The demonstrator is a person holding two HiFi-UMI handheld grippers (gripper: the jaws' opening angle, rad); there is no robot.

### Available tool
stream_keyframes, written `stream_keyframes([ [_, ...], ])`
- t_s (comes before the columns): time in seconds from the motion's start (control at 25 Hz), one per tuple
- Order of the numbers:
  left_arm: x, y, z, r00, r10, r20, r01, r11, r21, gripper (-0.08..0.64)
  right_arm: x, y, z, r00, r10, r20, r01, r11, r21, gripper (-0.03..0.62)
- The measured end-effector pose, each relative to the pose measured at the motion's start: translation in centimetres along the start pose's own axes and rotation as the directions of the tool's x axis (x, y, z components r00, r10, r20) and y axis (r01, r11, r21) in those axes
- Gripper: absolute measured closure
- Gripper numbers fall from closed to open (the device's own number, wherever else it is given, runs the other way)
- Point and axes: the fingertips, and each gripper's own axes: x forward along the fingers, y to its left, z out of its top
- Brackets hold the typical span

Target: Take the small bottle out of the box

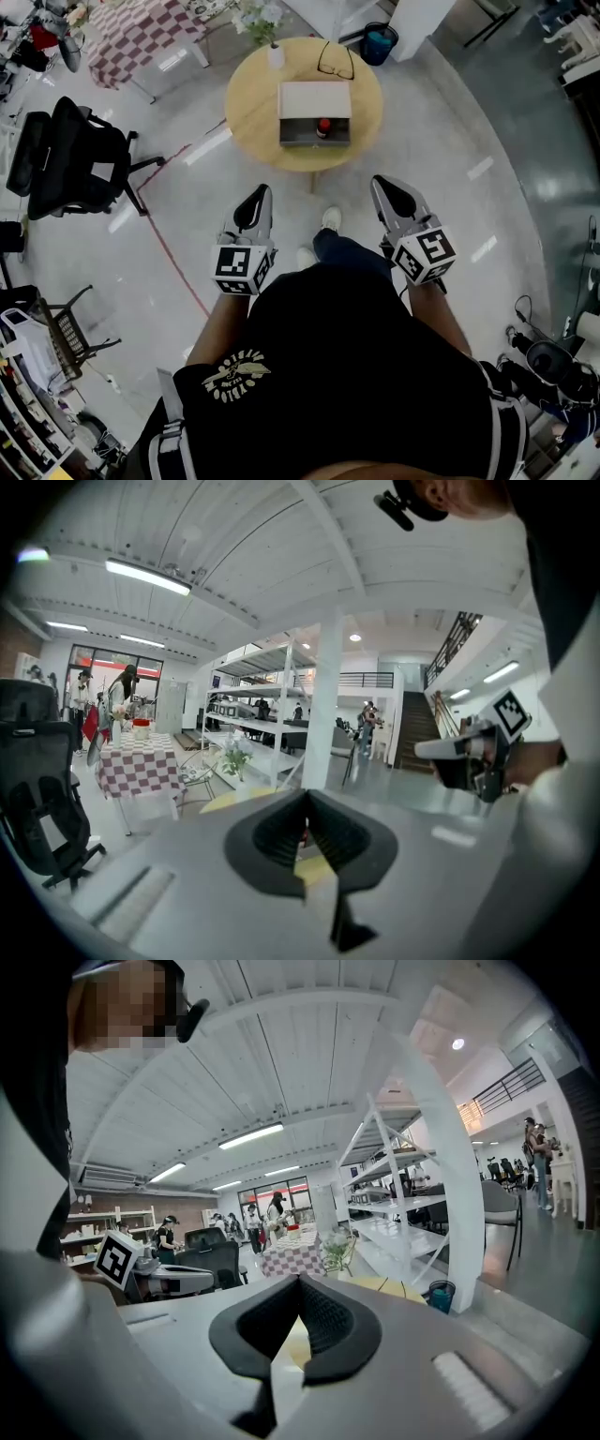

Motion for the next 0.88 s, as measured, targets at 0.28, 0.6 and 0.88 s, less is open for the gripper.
stream_keyframes([
  [0.28, 2.1, 1.2, 0.3, 1.000, -0.004, -0.012, 0.004, 1.000, -0.001, 0.560, 2.3, -1.0, 0.1, 1.000, 0.002, -0.011, -0.002, 1.000, 0.007, 0.584],
  [0.6, 5.4, 1.8, 1.7, 1.000, -0.009, -0.014, 0.009, 1.000, 0.013, 0.560, 4.9, -3.2, 1.8, 1.000, 0.013, 0.006, -0.013, 1.000, -0.002, 0.584],
  [0.88, 9.3, 2.4, 4.6, 1.000, 0.020, 0.016, -0.020, 0.999, 0.040, 0.560, 7.8, -6.5, 4.9, 0.998, 0.048, 0.050, -0.047, 0.999, -0.020, 0.584],
])
